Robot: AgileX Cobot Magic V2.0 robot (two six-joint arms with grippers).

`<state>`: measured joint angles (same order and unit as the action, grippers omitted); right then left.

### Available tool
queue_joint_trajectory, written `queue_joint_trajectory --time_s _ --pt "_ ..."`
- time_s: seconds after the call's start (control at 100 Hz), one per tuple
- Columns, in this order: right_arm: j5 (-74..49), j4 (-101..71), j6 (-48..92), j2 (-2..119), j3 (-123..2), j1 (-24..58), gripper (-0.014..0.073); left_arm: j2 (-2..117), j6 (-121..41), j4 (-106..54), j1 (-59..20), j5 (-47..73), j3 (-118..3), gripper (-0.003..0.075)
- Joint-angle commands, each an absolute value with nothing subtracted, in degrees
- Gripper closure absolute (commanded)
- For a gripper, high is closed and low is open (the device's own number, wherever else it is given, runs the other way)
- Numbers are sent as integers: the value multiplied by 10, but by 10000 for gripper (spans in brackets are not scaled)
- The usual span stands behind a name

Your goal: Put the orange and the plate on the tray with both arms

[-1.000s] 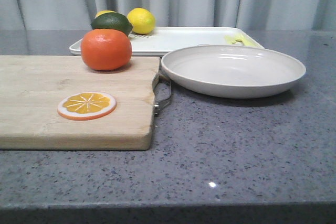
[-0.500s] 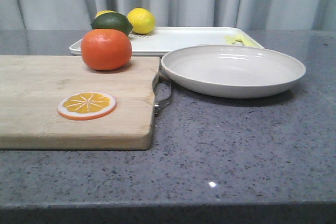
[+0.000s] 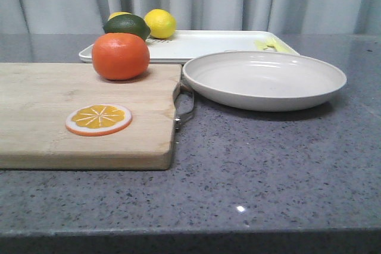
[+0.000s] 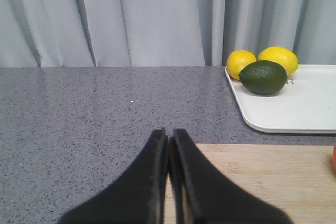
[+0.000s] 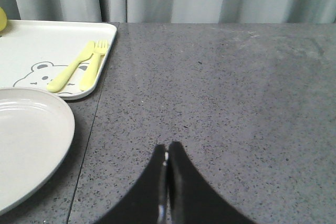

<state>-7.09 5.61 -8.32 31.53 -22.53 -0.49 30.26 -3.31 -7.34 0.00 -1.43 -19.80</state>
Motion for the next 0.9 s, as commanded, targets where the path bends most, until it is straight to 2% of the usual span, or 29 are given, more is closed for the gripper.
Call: queue_joint_trajectory --time_s 0.0,0.19,0.26,0.35,0.48,0.59,0.89 --pt "-22 61 -83 320 -248 -9 660 308 -29 -81 -1 -67 -218 741" --pt "-22 61 -83 320 -248 -9 660 308 -29 -81 -1 -74 -221 736" --pt "-22 61 -83 320 -248 -9 660 309 -29 -81 -1 -64 -231 698" --pt "-19 61 -83 320 -248 -9 660 318 -29 -81 -1 -45 -252 567" --pt "-10 61 -83 320 -248 -9 660 339 -29 -81 -1 -40 -277 325" --pt "-8 61 -83 320 -248 -9 660 364 -29 -81 -1 -16 -300 216" --pt "-7 61 -83 320 -248 -9 660 452 -35 -76 -35 73 -379 194"
